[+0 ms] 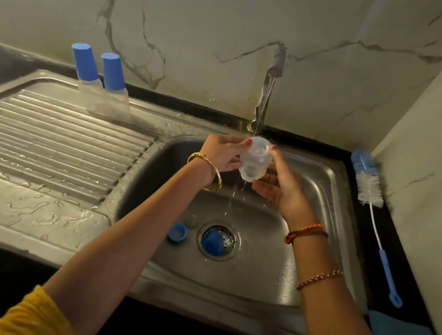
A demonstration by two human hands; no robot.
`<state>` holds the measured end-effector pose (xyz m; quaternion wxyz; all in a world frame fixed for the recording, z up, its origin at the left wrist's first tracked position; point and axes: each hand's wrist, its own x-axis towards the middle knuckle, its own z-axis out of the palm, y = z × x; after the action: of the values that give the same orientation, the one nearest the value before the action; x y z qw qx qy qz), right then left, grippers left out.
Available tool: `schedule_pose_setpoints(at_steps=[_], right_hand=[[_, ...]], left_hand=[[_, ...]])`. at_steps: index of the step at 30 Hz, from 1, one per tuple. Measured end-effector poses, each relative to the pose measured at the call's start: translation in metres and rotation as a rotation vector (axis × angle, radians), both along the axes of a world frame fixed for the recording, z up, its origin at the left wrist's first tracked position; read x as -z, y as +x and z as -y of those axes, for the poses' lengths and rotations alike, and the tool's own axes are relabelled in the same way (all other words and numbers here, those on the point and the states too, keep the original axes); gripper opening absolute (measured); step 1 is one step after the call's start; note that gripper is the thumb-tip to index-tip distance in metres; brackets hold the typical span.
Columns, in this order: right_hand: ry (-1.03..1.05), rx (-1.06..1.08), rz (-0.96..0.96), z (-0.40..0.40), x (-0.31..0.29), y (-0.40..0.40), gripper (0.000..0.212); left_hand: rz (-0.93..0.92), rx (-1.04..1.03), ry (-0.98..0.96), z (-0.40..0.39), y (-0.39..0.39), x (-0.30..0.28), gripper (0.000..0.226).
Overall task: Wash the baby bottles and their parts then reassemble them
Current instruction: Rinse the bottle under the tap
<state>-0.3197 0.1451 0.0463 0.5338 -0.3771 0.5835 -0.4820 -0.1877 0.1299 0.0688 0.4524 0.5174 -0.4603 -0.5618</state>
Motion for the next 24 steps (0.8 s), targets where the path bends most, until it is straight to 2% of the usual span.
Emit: schedule_pose_setpoints(at_steps=[5,8,11,14,17,19,21,24], right_hand=[[0.015,-0.028,0.014,-0.017,0.014,-0.003,0.03],[0.094,-0.08,-0.054,-0.03,0.028,-0.003,0.03],[0.011,-0.058,-0.096,-0.039,0.025,0.0,0.03],[-0.155,0.016,-0.226,-0.044,0.026,0.005,0.018],[-0.011,-0.073,-0.402,-0.056,0.038,0.022,0.035],[-0.074,0.011,-0.463,-0.059,0.039,0.038,0.037],[-0.155,0.104,-0.467,-0.059,0.029,0.05,0.029],[-0.165,0.032,-0.457,-0.059,0.014,0.104,0.034]], left_hand=[[-0.076,-0.011,0.126,-0.023,-0.002,0.015,0.03],[-0.121,-0.048,0.27,-0.039,-0.005,0.032,0.018],[-0.156,-0.055,0.204,-0.044,0.001,0.038,0.022],[-0.185,0.014,0.14,-0.047,0.008,0.035,0.017],[-0.087,0.046,0.202,-0.053,0.021,0.045,0.029],[-0.15,0.101,0.164,-0.052,0.037,0.051,0.028],[-0.169,0.107,0.092,-0.053,0.049,0.043,0.026],[-0.101,0.03,0.048,-0.05,0.101,0.029,0.028]])
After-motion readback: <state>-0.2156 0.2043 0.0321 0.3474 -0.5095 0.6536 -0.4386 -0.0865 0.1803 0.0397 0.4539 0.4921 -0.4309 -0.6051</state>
